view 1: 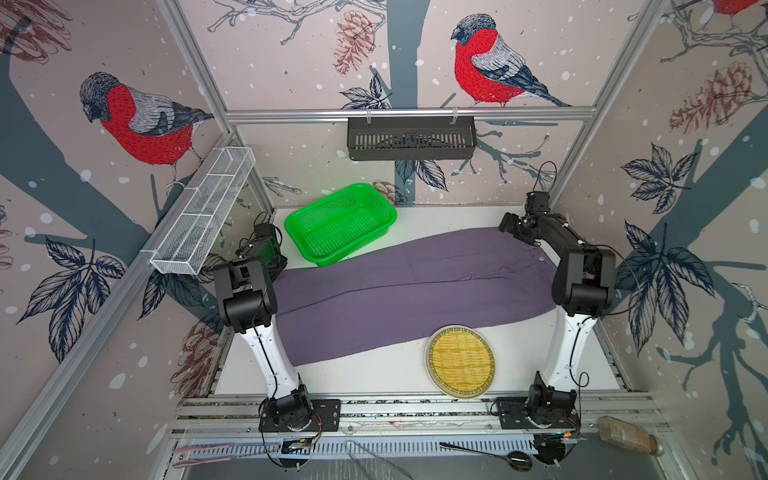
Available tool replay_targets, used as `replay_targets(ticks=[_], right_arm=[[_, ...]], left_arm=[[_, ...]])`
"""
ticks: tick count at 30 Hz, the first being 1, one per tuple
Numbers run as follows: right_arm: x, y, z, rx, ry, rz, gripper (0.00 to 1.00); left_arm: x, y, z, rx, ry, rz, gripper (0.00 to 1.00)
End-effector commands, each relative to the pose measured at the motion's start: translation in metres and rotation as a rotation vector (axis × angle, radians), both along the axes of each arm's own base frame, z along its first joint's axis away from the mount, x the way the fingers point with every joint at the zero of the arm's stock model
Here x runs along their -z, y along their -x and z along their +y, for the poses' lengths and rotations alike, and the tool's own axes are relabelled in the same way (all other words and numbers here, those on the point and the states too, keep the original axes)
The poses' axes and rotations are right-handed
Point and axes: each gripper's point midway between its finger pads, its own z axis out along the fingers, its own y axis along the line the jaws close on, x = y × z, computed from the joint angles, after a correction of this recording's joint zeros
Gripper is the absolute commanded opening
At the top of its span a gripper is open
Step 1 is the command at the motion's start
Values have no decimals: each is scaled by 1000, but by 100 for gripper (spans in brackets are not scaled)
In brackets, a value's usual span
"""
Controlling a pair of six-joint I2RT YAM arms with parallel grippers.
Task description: Fold and stack the trousers
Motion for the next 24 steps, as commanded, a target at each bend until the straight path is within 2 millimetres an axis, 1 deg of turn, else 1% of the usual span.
replay_targets(ticks=[1, 3, 6, 9, 13, 16, 18, 20, 24], right_arm=[[-4, -9, -1, -4, 1, -26, 84], [-4, -15, -1, -3, -6, -32, 84], [-7, -27, -3, 8, -9, -43, 84], [-5, -41, -13, 54, 10, -40, 84], [4, -60, -23, 88, 56, -33, 81], [6, -73, -26, 90, 105, -50, 75], [11, -74, -32, 117, 144, -36, 72], [15, -71, -38, 139, 182, -14, 70], [26, -61, -39, 146, 196, 27, 67]], left_arm=[[19, 22, -15, 54, 59, 102, 22], [17, 24, -13, 55, 43, 107, 15], [7, 20, -11, 67, 30, 91, 7], [-5, 16, -11, 84, 22, 69, 0], [-32, 16, -13, 96, -10, -2, 0], [-43, 21, -18, 106, -9, -19, 0], [-50, 24, -21, 114, -7, -41, 0], [-53, 26, -26, 121, 4, -55, 0], [-63, 29, -29, 141, -18, -64, 0]])
